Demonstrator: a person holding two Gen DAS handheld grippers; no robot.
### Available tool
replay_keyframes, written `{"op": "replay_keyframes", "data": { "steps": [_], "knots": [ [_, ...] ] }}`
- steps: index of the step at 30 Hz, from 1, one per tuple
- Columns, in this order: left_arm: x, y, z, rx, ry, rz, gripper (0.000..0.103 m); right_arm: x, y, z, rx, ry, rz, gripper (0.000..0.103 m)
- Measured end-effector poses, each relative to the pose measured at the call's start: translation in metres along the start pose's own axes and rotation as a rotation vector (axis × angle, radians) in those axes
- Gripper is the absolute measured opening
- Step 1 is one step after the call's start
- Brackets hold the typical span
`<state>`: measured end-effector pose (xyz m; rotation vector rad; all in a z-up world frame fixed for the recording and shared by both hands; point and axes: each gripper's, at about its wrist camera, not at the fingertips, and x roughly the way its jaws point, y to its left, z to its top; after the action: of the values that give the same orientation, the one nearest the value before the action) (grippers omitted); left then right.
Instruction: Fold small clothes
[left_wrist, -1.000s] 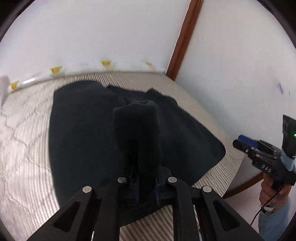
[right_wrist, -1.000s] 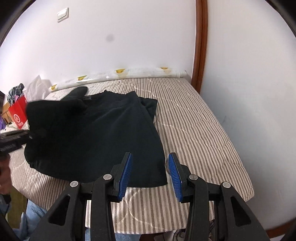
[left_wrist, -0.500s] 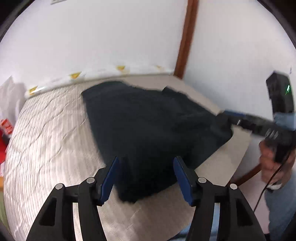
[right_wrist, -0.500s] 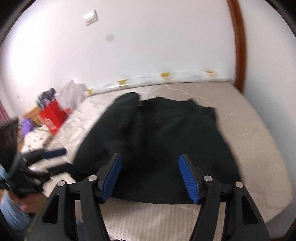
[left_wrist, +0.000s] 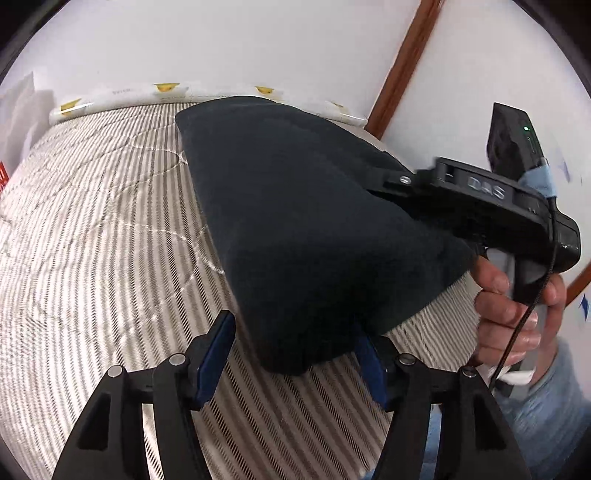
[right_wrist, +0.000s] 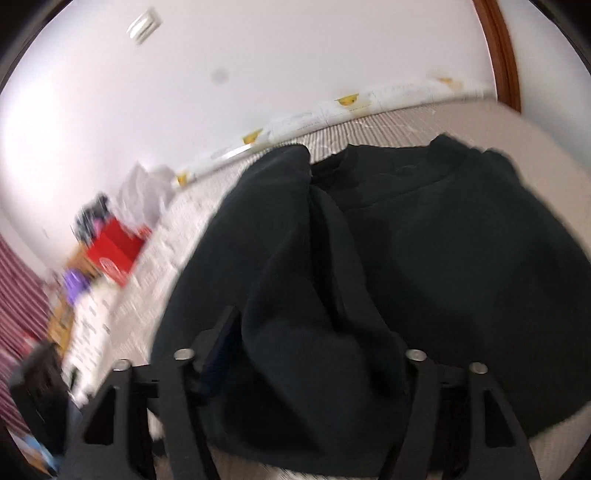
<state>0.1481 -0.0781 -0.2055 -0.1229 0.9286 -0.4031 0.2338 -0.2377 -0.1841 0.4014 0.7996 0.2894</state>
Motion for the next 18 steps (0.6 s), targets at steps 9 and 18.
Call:
{"op": "replay_keyframes", "data": {
  "steps": [9, 18],
  "knots": [
    [0.021, -0.028, 0.01, 0.049, 0.021, 0.04, 0.061, -0.065, -0.012, 0.021, -0.177, -0.211, -0.148, 0.015],
    [0.046, -0.083, 0.015, 0.199, 0.04, 0.057, 0.061, -0.123, -0.112, 0.02, -0.096, -0.302, -0.408, 0.014]
  ]
}}
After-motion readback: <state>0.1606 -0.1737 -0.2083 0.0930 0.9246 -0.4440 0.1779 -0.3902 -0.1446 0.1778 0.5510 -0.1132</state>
